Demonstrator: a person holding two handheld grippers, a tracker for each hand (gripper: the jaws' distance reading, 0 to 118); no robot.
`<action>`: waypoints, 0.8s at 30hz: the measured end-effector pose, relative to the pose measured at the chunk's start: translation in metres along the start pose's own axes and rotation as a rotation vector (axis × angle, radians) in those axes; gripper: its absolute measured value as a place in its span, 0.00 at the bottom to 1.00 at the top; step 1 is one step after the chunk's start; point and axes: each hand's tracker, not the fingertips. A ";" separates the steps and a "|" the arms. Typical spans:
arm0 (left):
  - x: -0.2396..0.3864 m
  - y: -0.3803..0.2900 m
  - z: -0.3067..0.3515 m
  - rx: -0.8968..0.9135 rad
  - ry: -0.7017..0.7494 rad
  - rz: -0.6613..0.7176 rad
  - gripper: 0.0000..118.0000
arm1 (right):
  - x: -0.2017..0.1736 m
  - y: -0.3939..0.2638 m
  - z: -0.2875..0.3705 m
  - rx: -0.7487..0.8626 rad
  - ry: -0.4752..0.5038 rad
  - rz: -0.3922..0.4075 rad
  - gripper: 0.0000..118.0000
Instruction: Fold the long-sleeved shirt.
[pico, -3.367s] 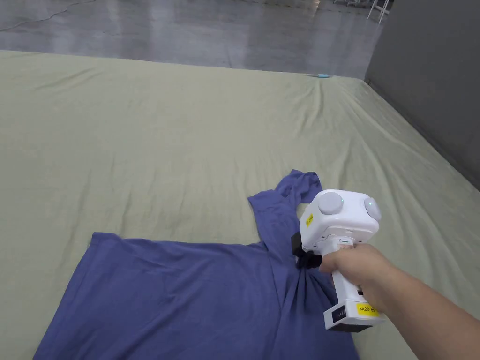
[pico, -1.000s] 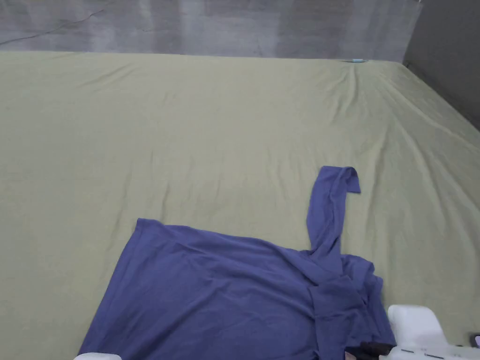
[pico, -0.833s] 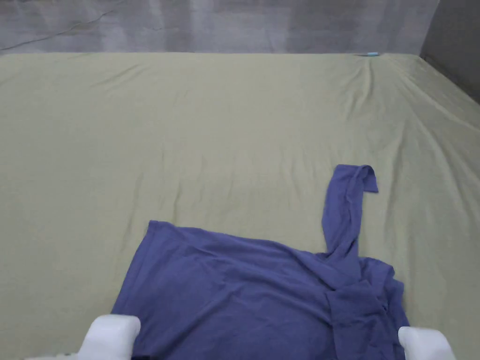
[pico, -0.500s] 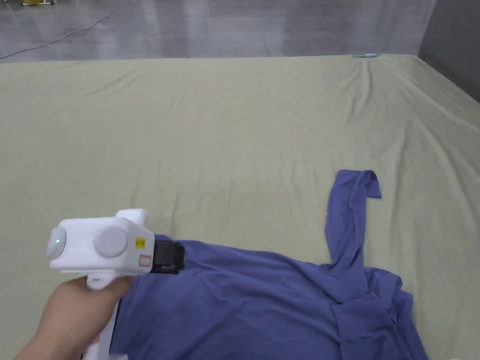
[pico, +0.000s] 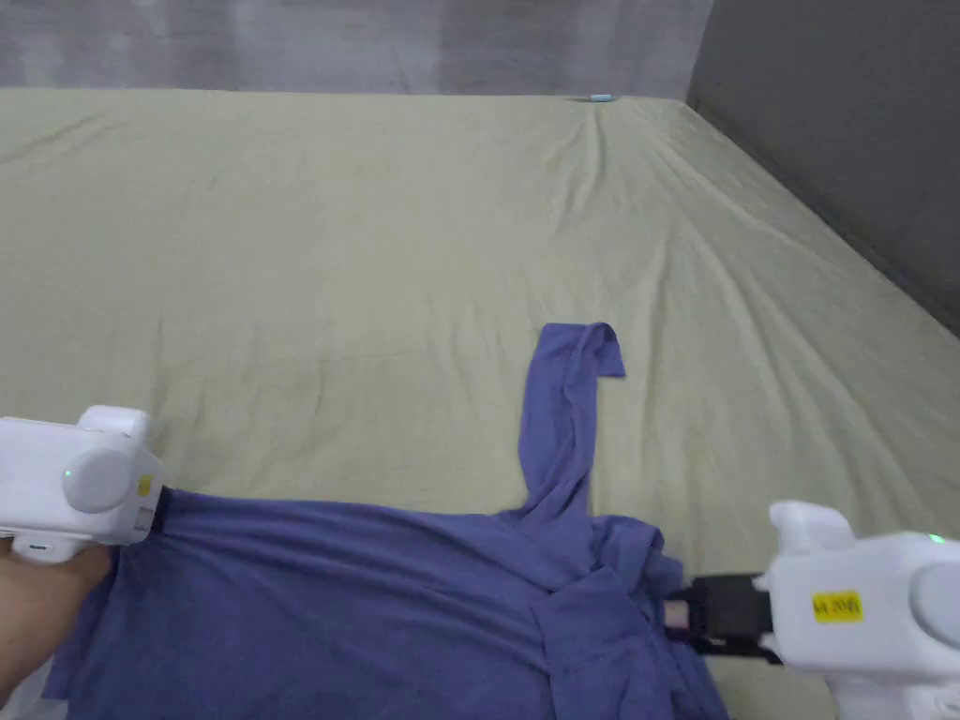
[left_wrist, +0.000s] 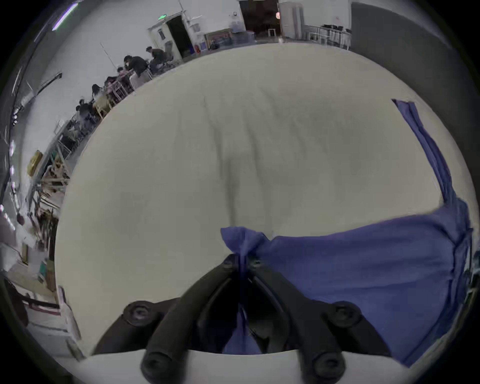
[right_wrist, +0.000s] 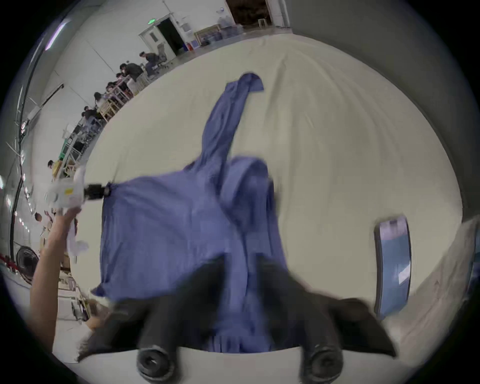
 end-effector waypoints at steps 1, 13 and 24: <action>-0.010 0.001 0.005 0.002 -0.052 0.068 0.00 | 0.000 0.024 -0.015 -0.013 -0.022 -0.017 0.99; -0.030 -0.019 0.030 0.017 -0.149 0.128 0.00 | -0.025 0.089 -0.114 -0.259 -0.223 0.004 0.01; -0.071 0.011 0.133 0.167 -0.258 0.178 0.00 | -0.055 0.111 0.047 0.021 -0.101 0.283 0.01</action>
